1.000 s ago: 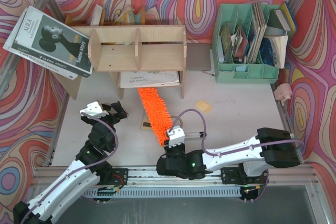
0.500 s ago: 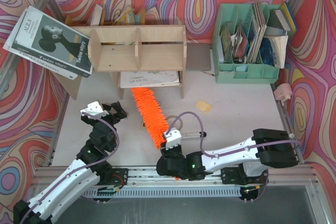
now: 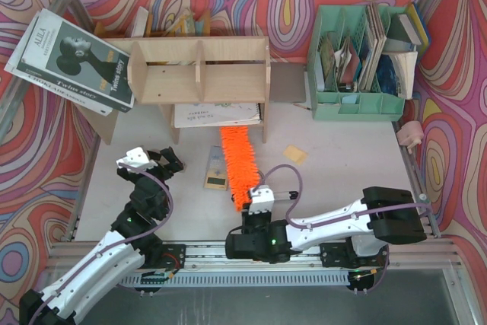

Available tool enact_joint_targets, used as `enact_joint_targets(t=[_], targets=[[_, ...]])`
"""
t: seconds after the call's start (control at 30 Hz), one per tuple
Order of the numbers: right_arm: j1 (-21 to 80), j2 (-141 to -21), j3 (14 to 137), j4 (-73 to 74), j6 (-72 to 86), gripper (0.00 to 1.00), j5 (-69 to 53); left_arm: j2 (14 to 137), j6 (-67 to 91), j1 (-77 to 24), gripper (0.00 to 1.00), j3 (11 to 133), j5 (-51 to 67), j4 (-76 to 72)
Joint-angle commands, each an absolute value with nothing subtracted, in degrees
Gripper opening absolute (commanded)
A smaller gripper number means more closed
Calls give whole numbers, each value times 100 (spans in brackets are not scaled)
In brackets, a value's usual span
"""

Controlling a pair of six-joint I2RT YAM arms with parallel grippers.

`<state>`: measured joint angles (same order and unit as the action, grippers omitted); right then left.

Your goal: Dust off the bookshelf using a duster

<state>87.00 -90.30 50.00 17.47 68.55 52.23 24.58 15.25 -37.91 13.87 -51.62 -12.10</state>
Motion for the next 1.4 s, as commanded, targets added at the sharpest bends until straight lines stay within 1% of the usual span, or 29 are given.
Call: enact_joint_targets(t=[0.0,0.07,0.1,0.23,0.3,0.37,0.43,0.53,0.6,0.7,0.77,0.87,0.97,1.03,1.13,1.37], targets=[[8695,-8748,5122,3980,9506,0,6387,2527,1595,-3806,98,1294,-5290,-1392],[8714,-8744,5085,3525,9014,0,6381,2560,1591,-3807,98,1292,-5289,-1402],[8718,-8752,5065,3143,8513,0,6370,2572,1591,-3806,98,1300,-5287,-1399],[8719,-8683,4754,761,6081,0,5979,2596,1582,-3806,98,1301,-5284,-1414],[8719,-8663,4435,-743,4752,0,5358,2593,1582,-3810,98,1301,-5285,-1415],[8719,-8767,4378,-1587,3999,0,4958,2593,1582,-3806,98,1301,-5282,-1415],[8719,-8939,4647,-1276,4055,0,5044,2613,1582,-3806,98,1301,-5282,-1423],[8719,-9067,4916,-333,4811,0,5500,2617,1582,-3806,98,1309,-5281,-1424],[8719,-9041,5026,875,5813,0,5903,2621,1581,-3805,98,1310,-5282,-1422],[8719,-9035,5209,2873,8176,0,6359,2640,1582,-3806,98,1310,-5258,-1439],[8719,-9113,5288,3977,9426,0,6478,2676,1586,-3807,98,1325,-5240,-1449],[8719,-9297,5423,5009,10685,0,6499,2753,1582,-3805,98,1333,-5221,-1467],[8721,-9511,5626,5747,11439,0,6433,2803,1573,-3803,98,1344,-5232,-1476],[8719,-9577,5665,5961,11664,0,6370,2809,1573,-3800,98,1345,-5232,-1477],[8719,-9501,5552,5880,11644,0,6308,2805,1573,-3806,98,1338,-5233,-1485],[8503,-9084,5180,4653,10360,0,5832,2847,1582,-3800,98,1336,-5231,-1509]])
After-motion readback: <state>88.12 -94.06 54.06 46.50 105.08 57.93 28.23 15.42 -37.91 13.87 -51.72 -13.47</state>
